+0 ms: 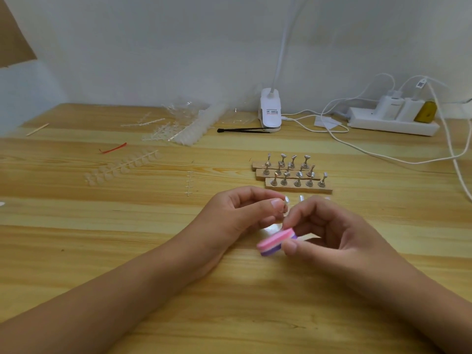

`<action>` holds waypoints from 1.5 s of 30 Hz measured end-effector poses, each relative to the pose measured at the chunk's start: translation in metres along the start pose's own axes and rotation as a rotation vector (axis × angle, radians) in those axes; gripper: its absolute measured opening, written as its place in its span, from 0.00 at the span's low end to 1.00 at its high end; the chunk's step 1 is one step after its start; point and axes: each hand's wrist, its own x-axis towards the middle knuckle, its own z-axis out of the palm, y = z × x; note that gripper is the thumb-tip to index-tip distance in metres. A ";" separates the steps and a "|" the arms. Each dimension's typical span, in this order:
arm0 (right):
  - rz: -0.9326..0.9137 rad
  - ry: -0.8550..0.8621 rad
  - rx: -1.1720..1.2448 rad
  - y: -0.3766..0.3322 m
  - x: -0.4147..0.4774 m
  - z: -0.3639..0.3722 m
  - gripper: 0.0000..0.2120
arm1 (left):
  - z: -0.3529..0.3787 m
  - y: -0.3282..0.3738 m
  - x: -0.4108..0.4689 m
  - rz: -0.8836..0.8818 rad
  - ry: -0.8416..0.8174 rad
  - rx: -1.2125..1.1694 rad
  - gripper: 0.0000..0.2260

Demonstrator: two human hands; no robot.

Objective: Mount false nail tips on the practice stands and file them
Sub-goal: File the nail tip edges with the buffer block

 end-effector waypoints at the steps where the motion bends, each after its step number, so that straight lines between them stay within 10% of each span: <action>1: -0.008 0.047 0.007 0.000 0.001 -0.002 0.10 | 0.000 0.000 0.000 0.000 -0.006 -0.002 0.10; 21: -0.072 0.246 0.116 0.000 0.003 -0.005 0.16 | 0.003 0.007 -0.002 -0.036 0.010 -0.130 0.05; 25: -0.061 0.066 0.061 0.002 0.000 0.008 0.13 | 0.004 0.007 -0.003 -0.037 0.012 -0.127 0.07; 29: -0.054 0.290 0.111 -0.002 0.003 -0.003 0.18 | 0.004 0.007 -0.001 -0.042 0.045 -0.170 0.12; 34: -0.008 0.012 0.028 0.001 -0.001 0.002 0.09 | 0.004 0.008 -0.002 -0.045 0.048 -0.162 0.11; 39: -0.036 0.265 0.140 -0.001 0.002 -0.008 0.14 | 0.002 0.008 -0.002 -0.066 0.028 -0.163 0.09; 45: -0.022 0.152 0.095 -0.002 0.001 -0.001 0.14 | 0.004 0.009 -0.004 -0.058 0.001 -0.138 0.12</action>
